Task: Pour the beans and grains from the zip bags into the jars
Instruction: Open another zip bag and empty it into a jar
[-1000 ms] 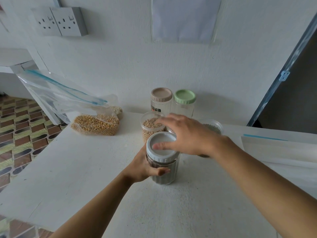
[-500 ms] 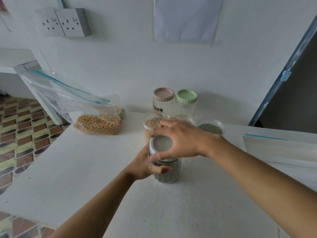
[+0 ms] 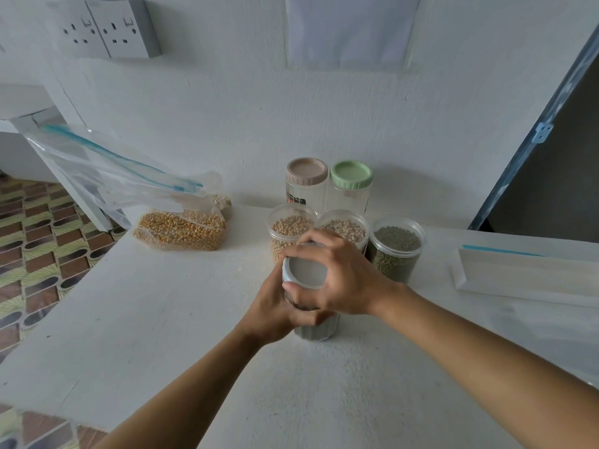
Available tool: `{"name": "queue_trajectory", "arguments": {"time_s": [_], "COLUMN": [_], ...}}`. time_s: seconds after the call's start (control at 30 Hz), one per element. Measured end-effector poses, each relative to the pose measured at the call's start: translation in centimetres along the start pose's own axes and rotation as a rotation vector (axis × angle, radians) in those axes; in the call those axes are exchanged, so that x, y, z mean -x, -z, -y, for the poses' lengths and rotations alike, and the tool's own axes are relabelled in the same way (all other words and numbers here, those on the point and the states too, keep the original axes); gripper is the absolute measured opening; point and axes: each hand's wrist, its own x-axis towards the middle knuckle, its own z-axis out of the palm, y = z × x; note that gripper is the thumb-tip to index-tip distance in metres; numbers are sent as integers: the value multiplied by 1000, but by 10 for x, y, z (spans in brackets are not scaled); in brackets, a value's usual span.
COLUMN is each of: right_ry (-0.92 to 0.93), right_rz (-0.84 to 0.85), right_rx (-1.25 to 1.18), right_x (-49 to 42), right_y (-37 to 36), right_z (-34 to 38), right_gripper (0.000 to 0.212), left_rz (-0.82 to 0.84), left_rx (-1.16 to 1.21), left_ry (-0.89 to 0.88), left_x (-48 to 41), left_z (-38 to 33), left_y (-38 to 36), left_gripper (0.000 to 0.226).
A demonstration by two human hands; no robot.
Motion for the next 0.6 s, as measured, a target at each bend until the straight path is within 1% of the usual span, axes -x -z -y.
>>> {"name": "queue_trajectory", "arguments": {"time_s": [0.1, 0.2, 0.23, 0.33, 0.37, 0.43, 0.53, 0.57, 0.6], "right_ry": [-56, -184, -249, -529, -611, -713, -738, -732, -722], "right_rz": [14, 11, -34, -213, -226, -195, -161, -158, -163], "right_rx": [-72, -187, -271, -627, -692, -770, -902, -927, -929], "right_x": [0, 2, 4, 11, 14, 21, 33, 36, 39], "right_y": [3, 3, 2, -6, -8, -10, -12, -11, -12], "right_z": [-1, 3, 5, 11, 12, 13, 13, 14, 14], "right_gripper": [56, 61, 58, 38, 31, 23, 23, 24, 27], "left_rz": [112, 238, 260, 270, 247, 230, 285, 298, 293], "left_rx": [-20, -110, -104, 74, 107, 97, 14, 15, 33], "left_ry": [73, 203, 253, 315, 328, 393, 505, 513, 500], "left_x": [-1, 4, 8, 14, 14, 9, 2, 2, 2], "left_z": [-7, -10, -13, -28, -35, -46, -57, -60, -64], "left_y": [7, 24, 32, 55, 59, 63, 54, 48, 42], "left_gripper": [86, 95, 94, 85, 84, 85, 87, 82, 71]}}
